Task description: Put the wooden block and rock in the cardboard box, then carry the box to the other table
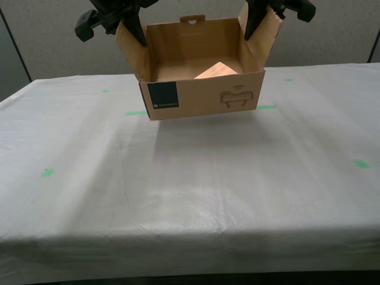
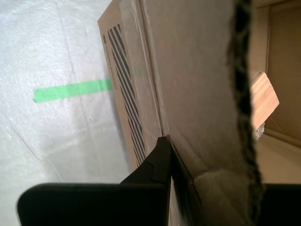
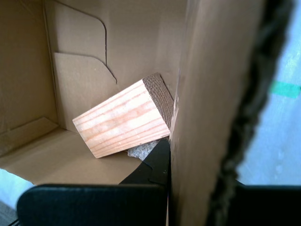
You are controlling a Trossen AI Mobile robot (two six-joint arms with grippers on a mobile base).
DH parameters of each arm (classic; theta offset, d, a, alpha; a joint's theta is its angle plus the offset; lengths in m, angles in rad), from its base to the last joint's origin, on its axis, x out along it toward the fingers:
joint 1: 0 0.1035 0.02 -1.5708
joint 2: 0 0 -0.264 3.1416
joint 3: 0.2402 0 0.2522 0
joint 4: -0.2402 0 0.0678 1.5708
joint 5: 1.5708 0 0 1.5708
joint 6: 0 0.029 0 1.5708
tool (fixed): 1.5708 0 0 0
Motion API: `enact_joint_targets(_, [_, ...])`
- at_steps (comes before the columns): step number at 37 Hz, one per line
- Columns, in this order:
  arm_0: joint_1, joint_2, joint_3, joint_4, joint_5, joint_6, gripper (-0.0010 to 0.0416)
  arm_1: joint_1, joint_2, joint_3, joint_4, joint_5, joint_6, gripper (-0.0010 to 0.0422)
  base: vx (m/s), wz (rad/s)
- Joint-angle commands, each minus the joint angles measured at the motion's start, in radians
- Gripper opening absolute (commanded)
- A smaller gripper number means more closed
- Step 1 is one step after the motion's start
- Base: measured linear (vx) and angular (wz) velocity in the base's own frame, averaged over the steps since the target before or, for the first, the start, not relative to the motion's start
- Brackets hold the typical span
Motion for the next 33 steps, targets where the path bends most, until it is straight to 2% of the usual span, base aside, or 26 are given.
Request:
enact_joint_targets(1, [0.003, 0.070, 0.060, -0.019, -0.026, 0.004, -0.0001, -0.001, 0.080, 0.089, -0.052, 0.031, 0.021, -0.0001, 0.000, 0.000])
enact_joint_targets(4, [0.003, 0.118, 0.105, -0.050, -0.026, 0.003, -0.0001, -0.001, 0.132, 0.162, -0.108, 0.027, 0.060, -0.0001, 0.000, 0.000])
enact_joint_targets(9, [0.002, 0.153, 0.141, -0.064, -0.017, 0.010, -0.0001, 0.005, 0.171, 0.240, -0.135, -0.030, 0.092, -0.0001, 0.000, 0.000])
enact_joint_targets(11, [-0.006, 0.153, 0.147, -0.062, 0.009, 0.013, -0.0001, 0.008, 0.189, 0.265, -0.138, -0.039, 0.097, -0.0001, 0.000, 0.000])
enact_joint_targets(14, [-0.018, 0.153, 0.151, -0.061, 0.025, 0.019, -0.0001, 0.013, 0.218, 0.295, -0.143, -0.037, 0.096, -0.0001, 0.000, 0.000])
enact_joint_targets(21, [-0.036, 0.153, 0.151, -0.064, 0.026, 0.040, -0.0001, 0.013, 0.279, 0.318, -0.172, -0.036, 0.094, -0.0001, 0.000, 0.000])
enact_joint_targets(30, [-0.036, 0.153, 0.147, -0.063, 0.027, 0.052, -0.0001, 0.011, 0.277, 0.318, -0.183, -0.036, 0.093, -0.0001, 0.000, 0.000])
enact_joint_targets(33, [-0.036, 0.153, 0.132, -0.063, 0.027, 0.069, -0.0001, 0.011, 0.278, 0.317, -0.186, -0.037, 0.094, -0.0001, 0.000, 0.000])
